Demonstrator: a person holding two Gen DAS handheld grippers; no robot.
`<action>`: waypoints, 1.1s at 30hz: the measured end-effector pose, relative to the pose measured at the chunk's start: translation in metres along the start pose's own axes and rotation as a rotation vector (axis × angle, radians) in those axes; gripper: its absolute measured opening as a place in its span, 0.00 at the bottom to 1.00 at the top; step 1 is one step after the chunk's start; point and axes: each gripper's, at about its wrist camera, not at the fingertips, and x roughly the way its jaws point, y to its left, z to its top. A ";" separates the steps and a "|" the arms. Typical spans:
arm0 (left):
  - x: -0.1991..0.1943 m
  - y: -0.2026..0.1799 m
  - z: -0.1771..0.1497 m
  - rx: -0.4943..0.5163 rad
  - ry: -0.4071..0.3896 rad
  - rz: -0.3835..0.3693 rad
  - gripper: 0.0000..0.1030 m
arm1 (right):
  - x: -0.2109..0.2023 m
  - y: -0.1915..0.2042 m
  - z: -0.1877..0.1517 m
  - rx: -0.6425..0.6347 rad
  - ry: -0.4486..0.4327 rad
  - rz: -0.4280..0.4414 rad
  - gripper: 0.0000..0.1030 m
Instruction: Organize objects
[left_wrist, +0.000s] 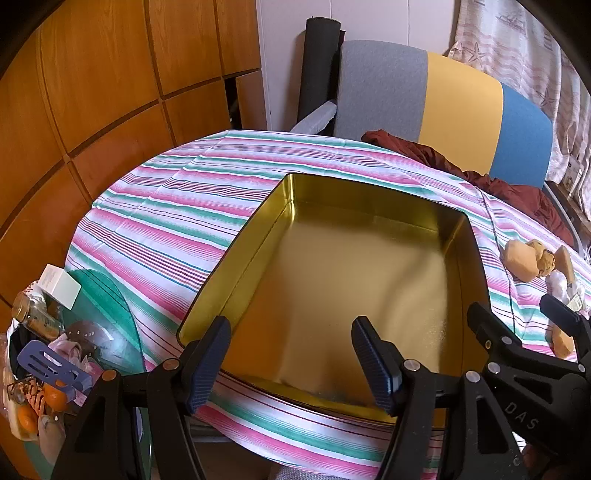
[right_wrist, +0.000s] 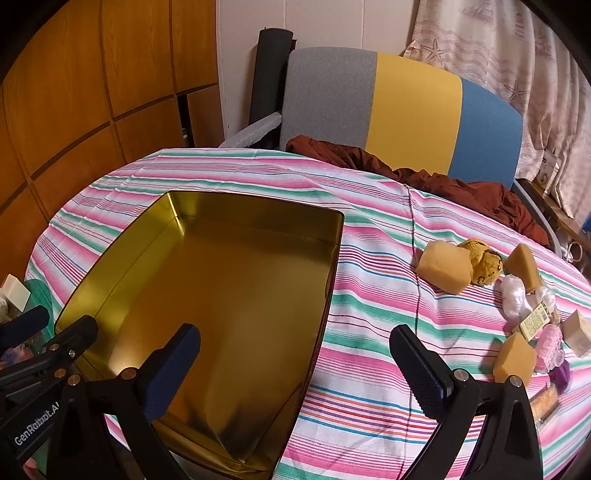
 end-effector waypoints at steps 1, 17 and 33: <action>0.000 0.000 0.000 0.000 0.000 -0.003 0.67 | 0.000 0.000 0.000 0.000 -0.002 -0.001 1.00; 0.003 0.004 0.000 -0.012 0.014 -0.001 0.67 | -0.002 0.000 0.001 0.001 -0.004 0.000 1.00; -0.004 -0.042 -0.014 0.068 0.026 -0.173 0.67 | -0.034 -0.066 -0.012 0.035 -0.066 -0.042 1.00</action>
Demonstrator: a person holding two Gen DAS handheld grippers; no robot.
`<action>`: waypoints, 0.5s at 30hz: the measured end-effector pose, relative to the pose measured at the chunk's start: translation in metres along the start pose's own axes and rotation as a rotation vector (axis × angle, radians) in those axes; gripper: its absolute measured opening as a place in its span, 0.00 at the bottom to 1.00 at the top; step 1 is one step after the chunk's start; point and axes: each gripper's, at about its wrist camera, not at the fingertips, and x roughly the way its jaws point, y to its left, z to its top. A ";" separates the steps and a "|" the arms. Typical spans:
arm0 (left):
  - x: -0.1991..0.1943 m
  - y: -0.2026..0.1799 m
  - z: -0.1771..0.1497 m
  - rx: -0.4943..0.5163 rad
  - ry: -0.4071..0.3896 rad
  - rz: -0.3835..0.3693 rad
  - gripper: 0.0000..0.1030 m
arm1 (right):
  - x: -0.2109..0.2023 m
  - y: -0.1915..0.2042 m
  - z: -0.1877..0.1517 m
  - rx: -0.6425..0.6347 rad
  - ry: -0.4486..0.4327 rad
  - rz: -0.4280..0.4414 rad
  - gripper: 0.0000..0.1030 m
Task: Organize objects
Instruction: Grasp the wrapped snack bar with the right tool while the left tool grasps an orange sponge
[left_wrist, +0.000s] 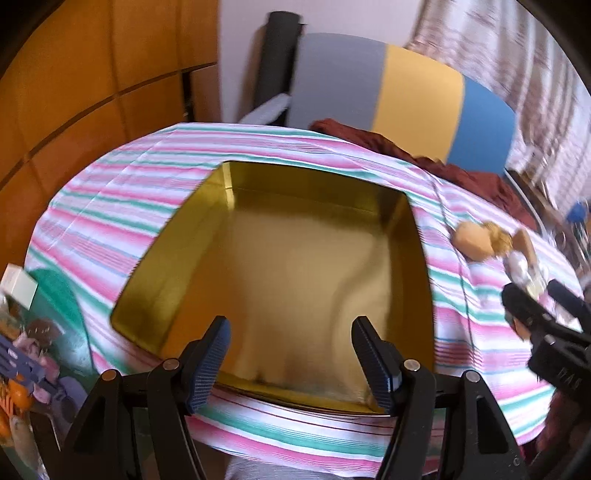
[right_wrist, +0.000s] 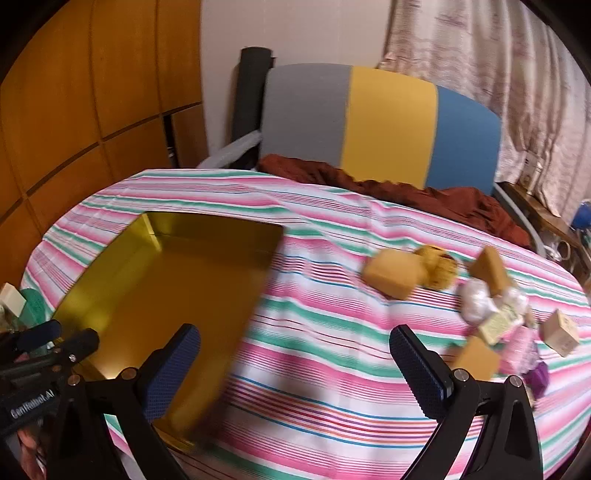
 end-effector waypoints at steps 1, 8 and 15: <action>-0.001 -0.008 -0.001 0.021 -0.003 -0.012 0.67 | -0.003 -0.013 -0.004 0.006 0.004 -0.009 1.00; -0.003 -0.064 -0.004 0.118 0.028 -0.228 0.67 | -0.016 -0.116 -0.037 0.155 0.078 -0.137 1.00; 0.001 -0.127 -0.009 0.223 0.077 -0.319 0.67 | -0.018 -0.231 -0.092 0.518 0.235 -0.315 1.00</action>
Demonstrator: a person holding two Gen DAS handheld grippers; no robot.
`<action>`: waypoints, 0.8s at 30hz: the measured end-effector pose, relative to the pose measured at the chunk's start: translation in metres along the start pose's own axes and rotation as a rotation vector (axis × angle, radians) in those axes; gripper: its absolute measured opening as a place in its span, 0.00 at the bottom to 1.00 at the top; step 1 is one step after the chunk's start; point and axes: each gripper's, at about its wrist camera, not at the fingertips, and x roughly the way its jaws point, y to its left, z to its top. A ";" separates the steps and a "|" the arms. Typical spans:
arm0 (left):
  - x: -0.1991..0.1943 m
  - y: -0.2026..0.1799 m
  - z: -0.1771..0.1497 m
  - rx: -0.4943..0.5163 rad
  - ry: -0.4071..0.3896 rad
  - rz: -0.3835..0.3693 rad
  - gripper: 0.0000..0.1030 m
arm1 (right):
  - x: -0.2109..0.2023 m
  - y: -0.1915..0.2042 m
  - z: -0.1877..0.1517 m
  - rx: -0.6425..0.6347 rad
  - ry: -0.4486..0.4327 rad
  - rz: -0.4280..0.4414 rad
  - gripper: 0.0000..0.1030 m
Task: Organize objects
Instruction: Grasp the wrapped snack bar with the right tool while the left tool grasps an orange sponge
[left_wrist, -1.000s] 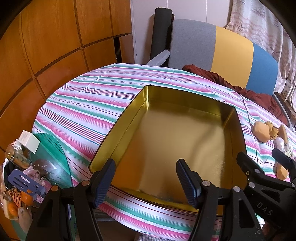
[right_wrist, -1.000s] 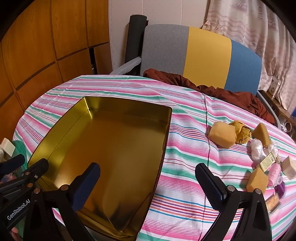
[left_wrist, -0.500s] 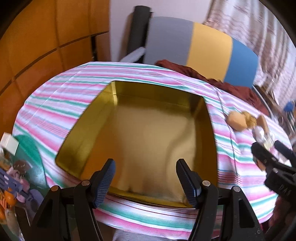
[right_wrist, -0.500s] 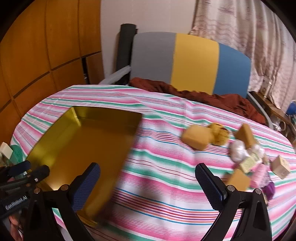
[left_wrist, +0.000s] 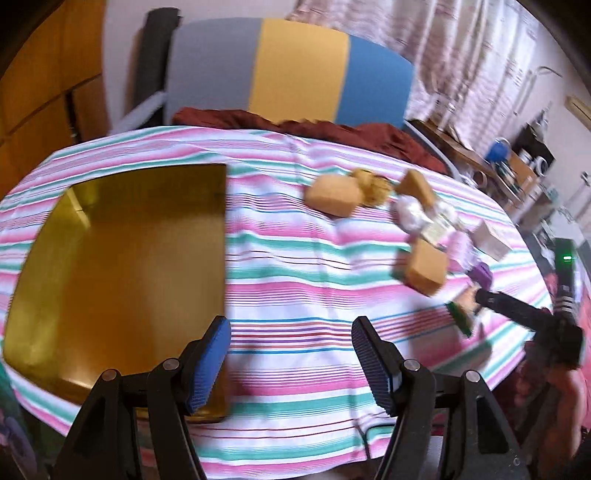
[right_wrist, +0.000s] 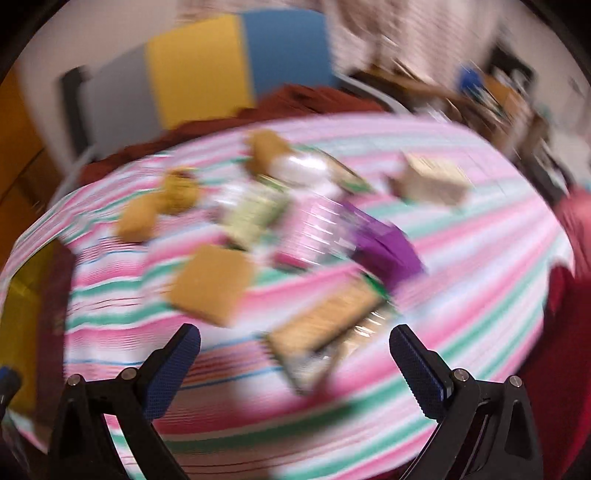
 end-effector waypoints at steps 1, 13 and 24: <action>0.002 -0.006 0.001 0.010 0.008 -0.008 0.67 | 0.009 -0.011 0.000 0.038 0.027 -0.004 1.00; 0.038 -0.068 0.017 0.146 0.022 -0.037 0.79 | 0.057 -0.031 0.013 0.105 0.146 0.071 0.74; 0.086 -0.126 0.032 0.279 -0.007 -0.083 0.98 | 0.047 -0.046 0.011 -0.119 0.174 0.131 0.51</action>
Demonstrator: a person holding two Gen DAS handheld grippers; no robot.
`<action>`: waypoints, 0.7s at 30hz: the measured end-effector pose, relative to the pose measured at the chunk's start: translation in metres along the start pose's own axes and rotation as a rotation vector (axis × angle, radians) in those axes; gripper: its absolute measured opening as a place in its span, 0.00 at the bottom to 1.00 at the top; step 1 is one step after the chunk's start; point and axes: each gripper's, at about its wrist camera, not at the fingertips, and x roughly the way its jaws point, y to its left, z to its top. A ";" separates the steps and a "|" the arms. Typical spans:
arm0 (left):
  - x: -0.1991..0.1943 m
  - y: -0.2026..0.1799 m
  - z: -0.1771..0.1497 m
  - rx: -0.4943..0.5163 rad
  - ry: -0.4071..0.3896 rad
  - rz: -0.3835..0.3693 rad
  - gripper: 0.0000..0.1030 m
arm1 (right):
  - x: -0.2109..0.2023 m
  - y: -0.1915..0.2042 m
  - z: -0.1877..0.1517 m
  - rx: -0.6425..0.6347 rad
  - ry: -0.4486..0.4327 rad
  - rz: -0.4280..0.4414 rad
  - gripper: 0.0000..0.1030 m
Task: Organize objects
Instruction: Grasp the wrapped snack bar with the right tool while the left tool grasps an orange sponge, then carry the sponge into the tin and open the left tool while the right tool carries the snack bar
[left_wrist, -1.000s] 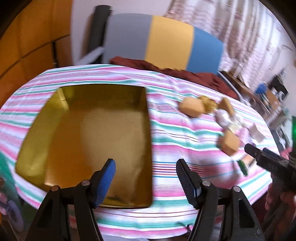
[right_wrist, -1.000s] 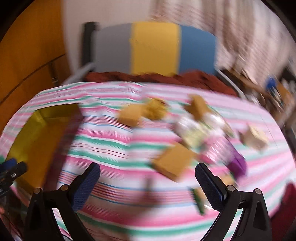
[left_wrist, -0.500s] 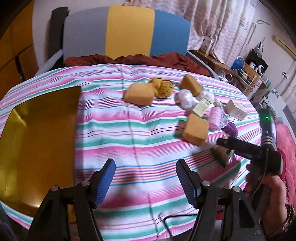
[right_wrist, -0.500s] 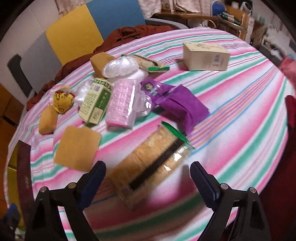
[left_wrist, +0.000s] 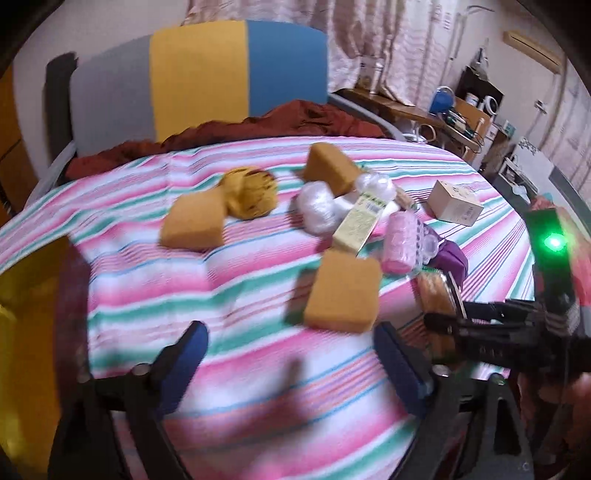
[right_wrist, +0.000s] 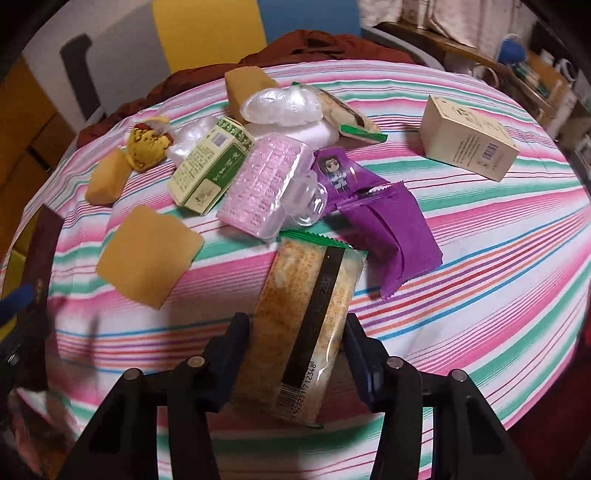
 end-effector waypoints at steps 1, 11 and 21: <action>0.007 -0.006 0.003 0.020 -0.012 -0.005 1.00 | -0.001 -0.001 -0.001 -0.005 -0.001 0.006 0.51; 0.065 -0.029 0.021 0.083 0.114 -0.054 0.94 | -0.008 -0.016 -0.004 0.001 0.001 0.051 0.51; 0.049 -0.014 0.006 0.049 0.049 -0.143 0.53 | -0.010 -0.022 -0.001 -0.001 -0.006 0.051 0.51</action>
